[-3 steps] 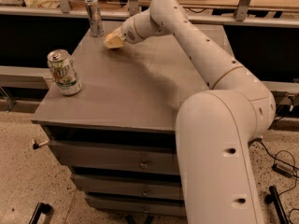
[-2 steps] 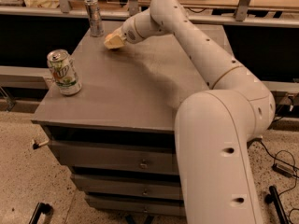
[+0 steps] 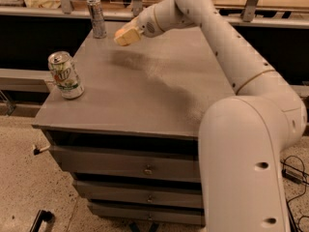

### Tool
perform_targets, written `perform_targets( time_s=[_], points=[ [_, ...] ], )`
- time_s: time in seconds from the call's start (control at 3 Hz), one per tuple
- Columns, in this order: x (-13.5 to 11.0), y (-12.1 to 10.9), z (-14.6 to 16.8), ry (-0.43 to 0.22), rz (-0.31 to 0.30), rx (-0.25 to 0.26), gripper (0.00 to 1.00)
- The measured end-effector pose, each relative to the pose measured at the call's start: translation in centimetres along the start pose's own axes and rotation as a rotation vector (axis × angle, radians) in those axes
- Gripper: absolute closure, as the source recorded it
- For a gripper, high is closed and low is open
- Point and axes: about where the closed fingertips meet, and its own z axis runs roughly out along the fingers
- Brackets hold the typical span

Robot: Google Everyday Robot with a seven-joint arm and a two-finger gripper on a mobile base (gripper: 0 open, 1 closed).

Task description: Move orange near 7up can

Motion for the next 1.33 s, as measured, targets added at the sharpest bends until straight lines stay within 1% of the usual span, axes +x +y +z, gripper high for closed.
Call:
perform_targets(
  time_s=[0.33, 0.67, 1.0, 1.33],
  points=[
    [0.3, 2.8, -3.3, 0.044, -0.034, -0.02, 1.0],
    [0.2, 2.8, -3.3, 0.043, -0.035, -0.019, 1.0],
    [-1.7, 8.3, -1.8, 0.029, -0.113, -0.17, 1.0],
    [-2.8, 13.1, -1.0, 0.029, -0.176, -0.3, 1.0]
  ],
)
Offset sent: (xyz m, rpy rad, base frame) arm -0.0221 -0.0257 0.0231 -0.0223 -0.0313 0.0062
